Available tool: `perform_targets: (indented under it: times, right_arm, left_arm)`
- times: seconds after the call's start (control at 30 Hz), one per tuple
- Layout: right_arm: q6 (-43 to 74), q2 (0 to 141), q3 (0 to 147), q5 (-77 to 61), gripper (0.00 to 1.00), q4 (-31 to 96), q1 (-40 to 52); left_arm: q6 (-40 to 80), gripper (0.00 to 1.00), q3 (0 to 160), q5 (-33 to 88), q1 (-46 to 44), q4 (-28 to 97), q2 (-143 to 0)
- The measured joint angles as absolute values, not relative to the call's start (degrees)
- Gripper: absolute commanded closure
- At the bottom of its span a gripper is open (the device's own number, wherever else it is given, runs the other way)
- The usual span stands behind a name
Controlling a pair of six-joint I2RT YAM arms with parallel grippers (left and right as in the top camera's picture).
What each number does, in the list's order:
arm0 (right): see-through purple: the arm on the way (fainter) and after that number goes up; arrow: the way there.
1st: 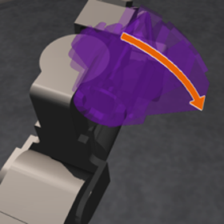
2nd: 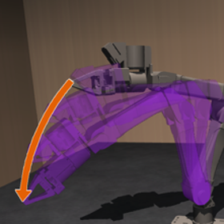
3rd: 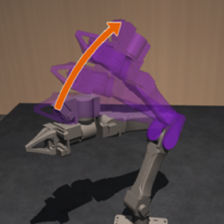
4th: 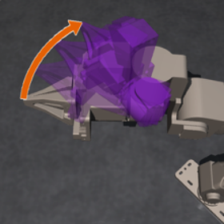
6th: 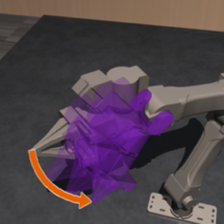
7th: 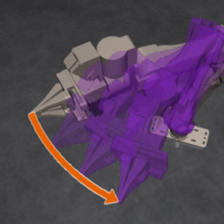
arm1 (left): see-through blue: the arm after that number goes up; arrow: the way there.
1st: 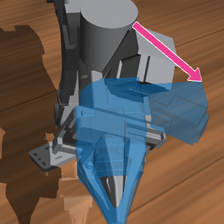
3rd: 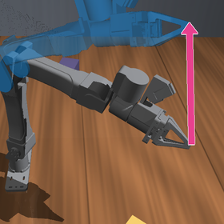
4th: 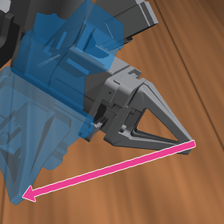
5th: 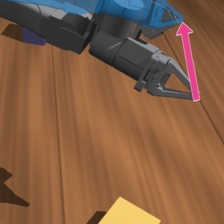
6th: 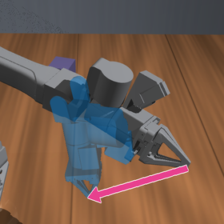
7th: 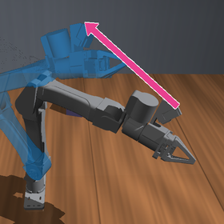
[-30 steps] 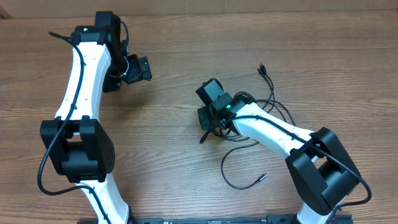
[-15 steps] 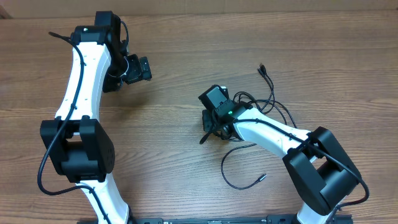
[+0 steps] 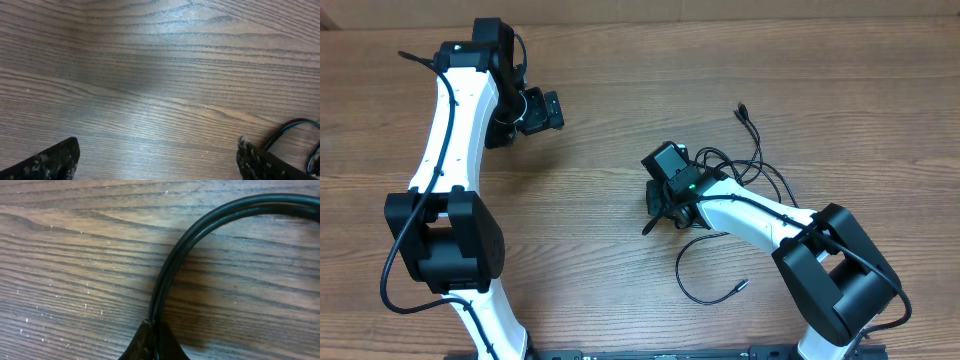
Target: Untangle cables
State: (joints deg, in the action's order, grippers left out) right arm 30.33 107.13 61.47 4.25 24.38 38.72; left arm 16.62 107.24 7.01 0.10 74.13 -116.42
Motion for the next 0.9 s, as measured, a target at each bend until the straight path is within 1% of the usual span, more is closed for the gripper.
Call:
perform_targets:
  times: [0.1, 0.17, 0.27, 0.33, 0.43, 0.47, 0.53, 0.7, 0.83, 0.9]
  right_arm:
    - [30.4, 107.1, 61.5, 4.2, 0.95, 23.6, 38.7]
    - [30.4, 107.1, 61.5, 4.2, 0.79, 23.6, 38.7]
    - [30.4, 107.1, 61.4, 3.9, 0.73, 23.6, 38.7]
    - [30.6, 107.1, 61.1, 3.8, 0.72, 23.0, 38.7]
    - [32.0, 107.1, 60.1, 3.7, 0.84, 21.8, 38.7]
    - [32.5, 107.1, 59.8, 3.7, 0.86, 21.4, 38.7]
    - [33.1, 107.1, 59.5, 3.6, 0.96, 20.8, 38.7]
    - [33.9, 107.1, 59.3, 3.0, 0.96, 20.9, 38.7]
    - [32.7, 107.0, 64.4, 0.1, 0.96, 28.5, 38.6]
    - [32.2, 106.3, 70.5, -1.8, 0.96, 32.9, 38.6]
  left_arm:
    - [16.6, 0.0, 107.2, 7.0, 0.1, 74.1, -116.4]
    - [16.6, 0.01, 107.2, 7.0, 0.1, 74.1, -116.4]
    - [16.6, 0.01, 107.2, 7.0, 0.1, 74.1, -116.4]
    - [16.6, 0.0, 107.2, 7.0, 0.1, 74.1, -116.4]
    - [16.6, 0.0, 107.2, 7.0, 0.1, 74.1, -116.4]
    - [16.6, 0.0, 107.2, 7.0, 0.1, 74.1, -116.4]
    - [16.6, 0.0, 107.2, 7.0, 0.1, 74.1, -116.4]
    - [16.6, 0.01, 107.2, 7.0, 0.1, 74.1, -116.4]
    - [16.6, 0.0, 107.2, 7.0, 0.1, 74.1, -116.4]
    - [16.6, 0.01, 107.2, 7.0, 0.1, 74.1, -116.4]
